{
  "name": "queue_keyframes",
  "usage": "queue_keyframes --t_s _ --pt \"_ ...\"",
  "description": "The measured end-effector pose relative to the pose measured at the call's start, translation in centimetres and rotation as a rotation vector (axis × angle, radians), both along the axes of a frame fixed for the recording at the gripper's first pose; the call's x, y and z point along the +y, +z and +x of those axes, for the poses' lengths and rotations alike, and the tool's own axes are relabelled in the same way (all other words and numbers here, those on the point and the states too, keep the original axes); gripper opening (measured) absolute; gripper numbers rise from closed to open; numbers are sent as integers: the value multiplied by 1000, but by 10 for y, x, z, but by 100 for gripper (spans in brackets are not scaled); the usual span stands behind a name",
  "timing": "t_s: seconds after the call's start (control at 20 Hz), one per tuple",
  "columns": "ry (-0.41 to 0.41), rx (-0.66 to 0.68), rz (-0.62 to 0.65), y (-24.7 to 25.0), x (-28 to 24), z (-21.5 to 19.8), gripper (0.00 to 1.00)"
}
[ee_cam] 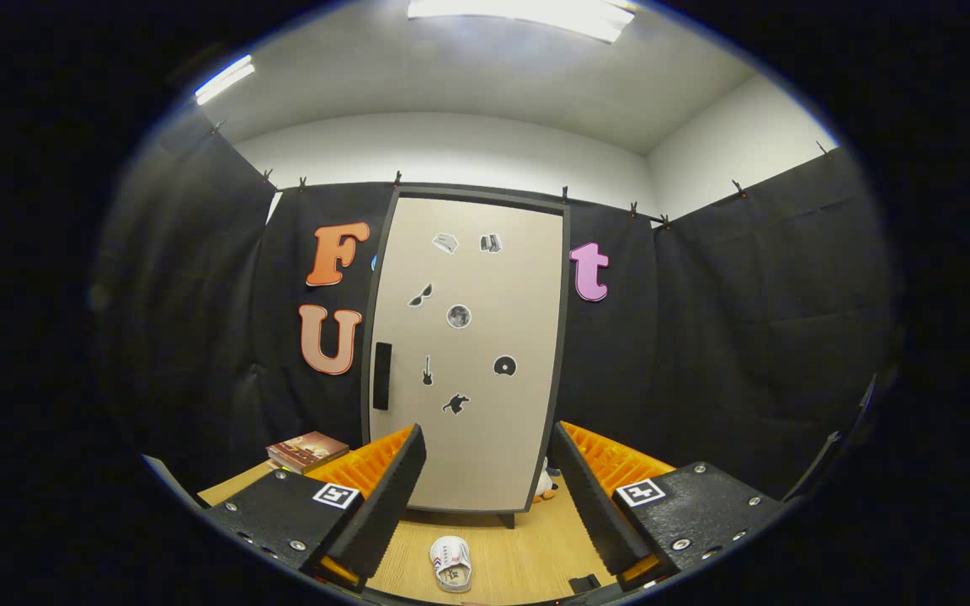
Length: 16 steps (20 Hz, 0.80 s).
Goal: Open the shoe cabinet door, grab the shoes and put them into the shoe cabinet, then close the shoe cabinet door.
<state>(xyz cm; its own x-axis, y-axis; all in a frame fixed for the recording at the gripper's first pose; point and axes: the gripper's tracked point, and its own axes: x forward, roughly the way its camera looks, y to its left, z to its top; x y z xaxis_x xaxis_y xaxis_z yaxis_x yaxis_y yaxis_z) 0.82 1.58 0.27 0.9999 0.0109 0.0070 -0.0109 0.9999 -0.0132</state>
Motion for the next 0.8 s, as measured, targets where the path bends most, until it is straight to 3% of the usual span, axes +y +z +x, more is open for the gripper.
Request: queue_keyframes --t_s 0.35,0.8 --pt "33 -3 -6 0 28 12 95" --pt "72 2 -21 -6 85 63 95"
